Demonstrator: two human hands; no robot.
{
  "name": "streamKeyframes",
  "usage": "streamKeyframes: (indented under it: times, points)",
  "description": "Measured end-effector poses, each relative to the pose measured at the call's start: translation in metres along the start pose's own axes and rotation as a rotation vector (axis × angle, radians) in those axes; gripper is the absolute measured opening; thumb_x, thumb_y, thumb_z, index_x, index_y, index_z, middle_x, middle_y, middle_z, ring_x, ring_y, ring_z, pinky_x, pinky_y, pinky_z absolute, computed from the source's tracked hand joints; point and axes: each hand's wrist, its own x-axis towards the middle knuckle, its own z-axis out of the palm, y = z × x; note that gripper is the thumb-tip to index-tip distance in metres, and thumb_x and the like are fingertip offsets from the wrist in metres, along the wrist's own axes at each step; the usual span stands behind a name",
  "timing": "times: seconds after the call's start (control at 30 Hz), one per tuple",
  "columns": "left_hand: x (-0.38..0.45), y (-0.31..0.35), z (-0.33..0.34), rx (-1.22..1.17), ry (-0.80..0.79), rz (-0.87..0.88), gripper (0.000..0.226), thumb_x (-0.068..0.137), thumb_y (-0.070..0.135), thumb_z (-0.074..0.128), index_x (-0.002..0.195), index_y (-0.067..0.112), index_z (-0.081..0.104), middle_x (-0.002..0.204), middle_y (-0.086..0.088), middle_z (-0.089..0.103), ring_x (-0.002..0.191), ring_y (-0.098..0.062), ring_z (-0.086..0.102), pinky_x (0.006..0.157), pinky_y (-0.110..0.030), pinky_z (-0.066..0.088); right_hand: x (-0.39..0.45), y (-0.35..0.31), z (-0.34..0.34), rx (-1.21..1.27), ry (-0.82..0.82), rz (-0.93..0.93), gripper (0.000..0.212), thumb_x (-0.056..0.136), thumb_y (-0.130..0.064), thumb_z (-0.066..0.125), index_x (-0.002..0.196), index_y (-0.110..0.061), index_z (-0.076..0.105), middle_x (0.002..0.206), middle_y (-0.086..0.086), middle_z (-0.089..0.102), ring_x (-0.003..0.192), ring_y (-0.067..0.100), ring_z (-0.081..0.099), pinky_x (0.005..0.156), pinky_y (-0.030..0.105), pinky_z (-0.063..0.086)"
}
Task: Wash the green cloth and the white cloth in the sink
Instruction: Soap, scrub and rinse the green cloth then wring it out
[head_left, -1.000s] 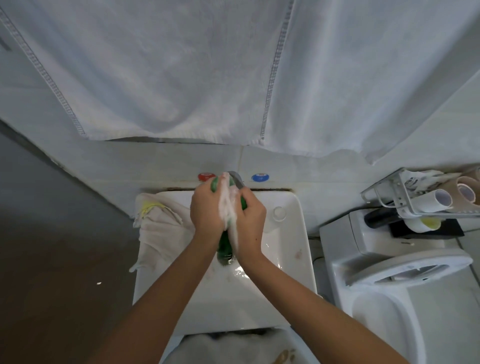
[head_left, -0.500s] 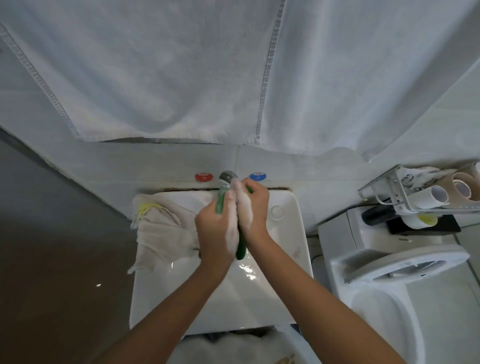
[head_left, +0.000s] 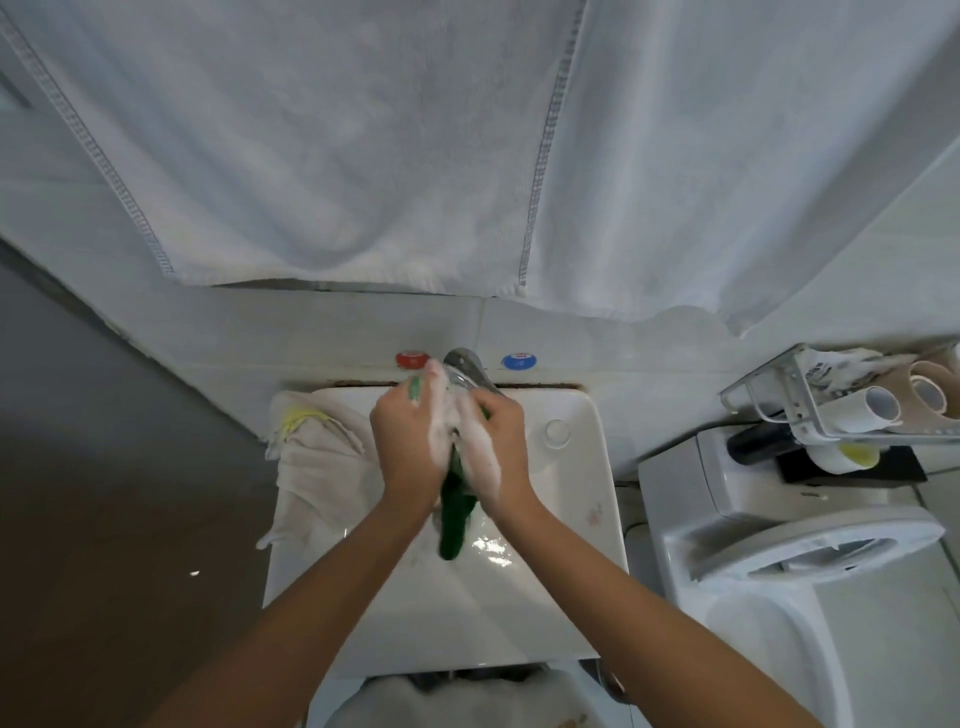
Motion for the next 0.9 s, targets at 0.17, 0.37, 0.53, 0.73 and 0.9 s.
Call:
streamKeyframes:
  times: [0.17,0.37,0.53,0.73,0.9]
  points:
    - [-0.019,0.004,0.0,-0.017,0.016,0.139,0.038,0.097,0.024,0.051,0.061,0.014,0.055,0.054,0.009,0.053,0.052,-0.002,0.054,0.053,-0.013,0.04,0.012,-0.001,0.001,-0.056,0.05,0.017,0.031,0.097,-0.02,0.053,0.066,-0.02,0.052,0.064,-0.005,0.054,0.064,0.015,0.053,0.063,0.034,0.046]
    - [0.015,0.014,-0.02,-0.044,0.028,0.078,0.048,0.096,0.021,0.053,0.05,0.02,0.042,0.048,0.006,0.042,0.043,-0.002,0.04,0.05,-0.02,0.036,-0.003,0.004,-0.01,-0.099,-0.189,-0.032,0.033,0.1,-0.023,0.051,0.068,-0.015,0.056,0.066,-0.005,0.056,0.061,0.003,0.054,0.064,0.021,0.046]
    - [0.029,0.013,-0.042,-0.1,0.025,0.082,0.048,0.093,0.022,0.06,0.049,0.019,0.042,0.044,0.008,0.041,0.045,-0.013,0.039,0.051,-0.026,0.035,0.005,0.0,-0.04,-0.396,-0.424,-0.008,0.022,0.094,-0.036,0.06,0.082,-0.018,0.056,0.076,-0.003,0.061,0.066,0.001,0.057,0.064,0.021,0.049]
    - [0.033,0.007,-0.059,-0.194,0.032,0.07,0.047,0.087,0.017,0.067,0.049,0.019,0.04,0.041,0.011,0.039,0.049,-0.014,0.038,0.055,-0.03,0.033,0.013,-0.011,-0.064,-0.601,-0.623,0.088,0.023,0.084,-0.039,0.071,0.089,-0.018,0.065,0.08,0.001,0.064,0.073,0.016,0.063,0.071,0.033,0.052]
    - [0.033,0.006,-0.069,-0.195,0.023,0.068,0.046,0.085,0.015,0.07,0.047,0.025,0.046,0.041,0.013,0.045,0.045,-0.006,0.042,0.048,-0.022,0.037,0.018,-0.006,-0.076,-0.567,-0.663,0.105,0.021,0.08,-0.031,0.077,0.076,-0.021,0.059,0.068,-0.008,0.053,0.063,0.006,0.053,0.06,0.022,0.043]
